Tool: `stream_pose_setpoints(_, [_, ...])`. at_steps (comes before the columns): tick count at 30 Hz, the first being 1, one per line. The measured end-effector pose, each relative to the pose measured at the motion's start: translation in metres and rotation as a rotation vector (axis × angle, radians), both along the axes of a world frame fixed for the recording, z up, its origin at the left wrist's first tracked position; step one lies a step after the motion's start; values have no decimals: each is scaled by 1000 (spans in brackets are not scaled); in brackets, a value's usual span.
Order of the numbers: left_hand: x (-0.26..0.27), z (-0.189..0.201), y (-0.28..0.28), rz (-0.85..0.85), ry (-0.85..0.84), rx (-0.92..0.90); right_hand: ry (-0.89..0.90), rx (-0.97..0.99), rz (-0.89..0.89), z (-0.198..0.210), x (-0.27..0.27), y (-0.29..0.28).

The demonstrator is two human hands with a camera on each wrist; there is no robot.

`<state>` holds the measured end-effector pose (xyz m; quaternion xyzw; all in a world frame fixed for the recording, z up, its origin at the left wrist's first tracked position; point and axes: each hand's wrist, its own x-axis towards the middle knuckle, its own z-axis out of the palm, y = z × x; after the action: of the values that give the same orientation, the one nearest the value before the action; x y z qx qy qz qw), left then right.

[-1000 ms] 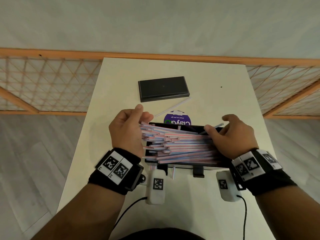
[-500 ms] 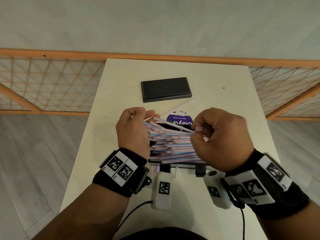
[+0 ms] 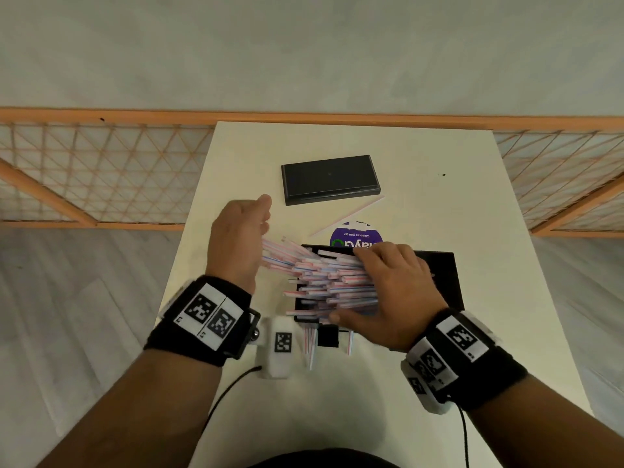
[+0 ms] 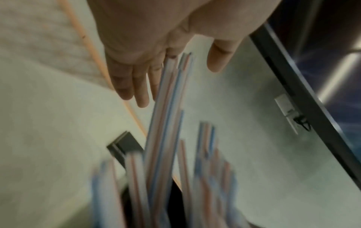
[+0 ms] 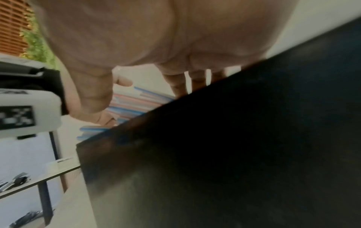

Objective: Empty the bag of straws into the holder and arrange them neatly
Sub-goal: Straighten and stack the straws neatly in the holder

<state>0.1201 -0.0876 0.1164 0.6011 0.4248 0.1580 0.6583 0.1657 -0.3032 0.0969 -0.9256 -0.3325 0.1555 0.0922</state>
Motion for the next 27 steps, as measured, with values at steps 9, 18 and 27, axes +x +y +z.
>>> stream_pose_setpoints(9, [40,53,18,-543,350,605,35,-97,3,-16,-8,4])
stream_pose_setpoints(18, [80,33,67,-510,584,339,120,-31,-8,-13,0,-15])
stream_pose_setpoints(27, [89,60,92,-529,476,540,120,-46,-23,-5,2,-14])
